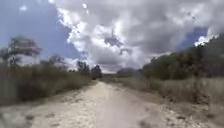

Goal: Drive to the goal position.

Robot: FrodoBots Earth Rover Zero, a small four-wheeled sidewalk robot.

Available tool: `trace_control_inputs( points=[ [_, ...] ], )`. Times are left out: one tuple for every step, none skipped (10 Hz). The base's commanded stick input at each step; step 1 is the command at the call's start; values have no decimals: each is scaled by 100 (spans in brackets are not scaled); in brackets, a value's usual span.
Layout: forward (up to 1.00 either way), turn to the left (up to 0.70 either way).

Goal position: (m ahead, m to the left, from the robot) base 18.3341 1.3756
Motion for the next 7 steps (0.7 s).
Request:
trace_control_inputs(
  points=[
    [85, 0],
    [85, 0],
    [85, 0],
    [85, 0],
    [85, 0],
    [85, 0],
    [85, 0]
  ],
)
